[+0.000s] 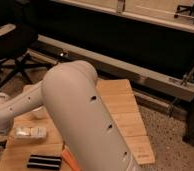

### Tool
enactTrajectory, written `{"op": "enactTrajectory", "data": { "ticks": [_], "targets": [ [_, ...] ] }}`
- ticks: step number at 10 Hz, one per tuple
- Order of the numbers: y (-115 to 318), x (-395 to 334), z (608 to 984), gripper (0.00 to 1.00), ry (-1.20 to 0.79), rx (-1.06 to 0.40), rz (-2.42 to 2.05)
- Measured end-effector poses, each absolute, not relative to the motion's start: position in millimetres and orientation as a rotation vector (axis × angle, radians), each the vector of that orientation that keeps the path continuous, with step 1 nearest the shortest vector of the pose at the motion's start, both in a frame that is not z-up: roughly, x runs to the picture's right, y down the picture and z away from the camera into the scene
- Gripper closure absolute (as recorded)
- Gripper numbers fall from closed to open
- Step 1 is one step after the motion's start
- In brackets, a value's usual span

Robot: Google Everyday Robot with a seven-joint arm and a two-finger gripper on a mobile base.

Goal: Stand the bottle upright

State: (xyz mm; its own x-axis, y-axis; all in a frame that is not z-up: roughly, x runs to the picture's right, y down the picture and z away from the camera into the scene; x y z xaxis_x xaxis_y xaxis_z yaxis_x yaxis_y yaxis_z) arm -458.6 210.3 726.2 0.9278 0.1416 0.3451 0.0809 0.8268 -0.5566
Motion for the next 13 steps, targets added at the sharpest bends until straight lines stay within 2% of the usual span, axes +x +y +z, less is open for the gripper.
{"op": "enactTrajectory", "data": {
  "ticks": [13],
  "targets": [
    [154, -439, 675, 0.74, -0.68, -0.566, 0.189]
  ]
}}
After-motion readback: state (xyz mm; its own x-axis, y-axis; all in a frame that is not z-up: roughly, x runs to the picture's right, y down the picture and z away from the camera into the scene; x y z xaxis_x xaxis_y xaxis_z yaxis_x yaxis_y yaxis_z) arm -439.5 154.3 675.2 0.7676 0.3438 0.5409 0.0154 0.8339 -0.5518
